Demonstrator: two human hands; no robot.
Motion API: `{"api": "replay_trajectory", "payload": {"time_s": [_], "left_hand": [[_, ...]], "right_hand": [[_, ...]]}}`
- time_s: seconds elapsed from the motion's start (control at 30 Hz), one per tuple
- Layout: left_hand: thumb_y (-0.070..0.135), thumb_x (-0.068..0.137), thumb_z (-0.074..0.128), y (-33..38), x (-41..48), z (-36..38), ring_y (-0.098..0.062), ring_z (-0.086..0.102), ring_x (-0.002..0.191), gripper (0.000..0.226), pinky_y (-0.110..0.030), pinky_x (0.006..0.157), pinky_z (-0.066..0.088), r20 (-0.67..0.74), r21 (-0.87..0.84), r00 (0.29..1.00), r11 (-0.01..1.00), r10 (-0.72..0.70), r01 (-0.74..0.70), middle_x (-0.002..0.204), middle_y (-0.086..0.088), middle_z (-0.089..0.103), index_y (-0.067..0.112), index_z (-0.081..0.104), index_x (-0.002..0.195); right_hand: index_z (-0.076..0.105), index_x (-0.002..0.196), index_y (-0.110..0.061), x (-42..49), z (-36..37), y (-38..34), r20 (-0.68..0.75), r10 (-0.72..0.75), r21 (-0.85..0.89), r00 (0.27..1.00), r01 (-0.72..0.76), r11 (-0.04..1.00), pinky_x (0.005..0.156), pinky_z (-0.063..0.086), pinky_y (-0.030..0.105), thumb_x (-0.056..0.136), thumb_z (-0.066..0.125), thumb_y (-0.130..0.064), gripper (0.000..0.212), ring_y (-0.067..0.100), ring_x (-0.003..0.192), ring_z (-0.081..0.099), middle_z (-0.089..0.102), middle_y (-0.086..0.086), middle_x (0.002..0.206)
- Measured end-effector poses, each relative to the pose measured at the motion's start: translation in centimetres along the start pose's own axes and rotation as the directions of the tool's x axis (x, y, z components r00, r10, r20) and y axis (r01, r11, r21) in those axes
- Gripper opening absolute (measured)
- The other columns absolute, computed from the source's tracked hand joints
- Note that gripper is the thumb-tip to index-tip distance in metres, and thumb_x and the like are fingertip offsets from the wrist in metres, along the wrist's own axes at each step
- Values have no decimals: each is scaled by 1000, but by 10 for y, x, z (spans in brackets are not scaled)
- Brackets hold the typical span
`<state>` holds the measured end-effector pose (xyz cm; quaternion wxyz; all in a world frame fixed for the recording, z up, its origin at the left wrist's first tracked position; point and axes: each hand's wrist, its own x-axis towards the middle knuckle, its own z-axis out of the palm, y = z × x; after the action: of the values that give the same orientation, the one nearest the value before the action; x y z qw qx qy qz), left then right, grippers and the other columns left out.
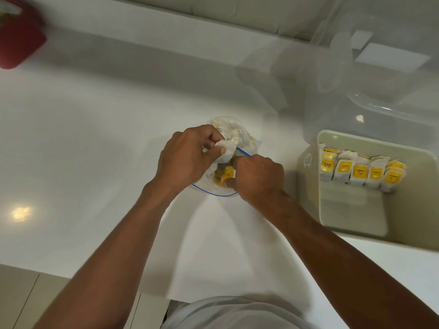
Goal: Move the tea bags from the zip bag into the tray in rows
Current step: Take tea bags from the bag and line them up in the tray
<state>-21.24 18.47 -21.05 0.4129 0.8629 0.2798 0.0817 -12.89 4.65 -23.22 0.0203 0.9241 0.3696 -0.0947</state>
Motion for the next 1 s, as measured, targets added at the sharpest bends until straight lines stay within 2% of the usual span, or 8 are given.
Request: {"api": "replay_trajectory", "payload": {"time_s": [0.13,0.23,0.33,0.5,0.63,0.73,0.87,1.0], "left_hand": [[37,86,71,-1,-1,0,-7,56,58,8,-44,67,57,4,2,1000,1000,1,-1,86,16,70,38,64,88],[37,87,69,-1,-3,1,-8,57,59,7,-44,65,57,8,12,1000,1000,4,-5,86,17,70,37,63,89],[38,88,67,1,-5,3,-7,58,58,5,-42,64,56,-17,21,999,999,30,-30,85,18,70,37,62,90],[44,88,63,3,-5,-2,-7,61,60,5,-40,67,55,-82,47,995,997,58,-54,84,21,69,39,62,90],[46,86,61,4,-6,-4,-13,62,63,8,-41,68,55,-80,38,995,998,60,-57,83,21,69,40,62,90],[43,87,63,5,-7,-4,-12,60,62,4,-41,68,55,-67,44,996,998,54,-51,82,22,68,40,61,88],[38,88,66,8,-8,-3,-9,62,68,4,-41,69,55,-51,62,997,996,59,-56,81,24,67,39,62,88],[36,87,69,8,-7,-3,-6,58,61,10,-43,69,55,-25,43,998,998,52,-51,82,20,69,41,61,91]], "right_hand": [[64,109,-28,-4,0,4,-47,65,163,997,-56,985,67,41,27,91,56,-47,27,24,92,64,67,-2,101],[63,107,-28,-6,-4,5,-47,94,335,994,-73,940,74,51,33,89,59,-45,25,24,91,62,65,-4,103],[59,110,-29,-7,-9,10,-52,97,431,994,-65,900,70,47,30,90,60,-37,22,24,85,60,68,-4,96],[61,115,-32,-5,-17,18,-20,79,654,997,-47,755,79,52,37,87,69,-39,30,18,86,63,67,-13,81],[58,113,-33,-5,-24,23,-68,57,666,996,3,746,73,49,33,88,68,-41,29,12,76,61,61,-17,65],[52,117,-32,-7,-30,25,-54,11,624,998,25,781,72,50,34,89,66,-40,33,13,73,63,66,-12,68],[53,113,-35,-6,-38,31,92,-17,740,996,-57,671,74,56,39,78,77,-30,43,14,69,65,69,-7,73],[54,112,-34,-8,-46,36,62,-22,760,998,-33,649,71,54,32,76,78,-19,46,10,70,64,72,-10,79]]}}
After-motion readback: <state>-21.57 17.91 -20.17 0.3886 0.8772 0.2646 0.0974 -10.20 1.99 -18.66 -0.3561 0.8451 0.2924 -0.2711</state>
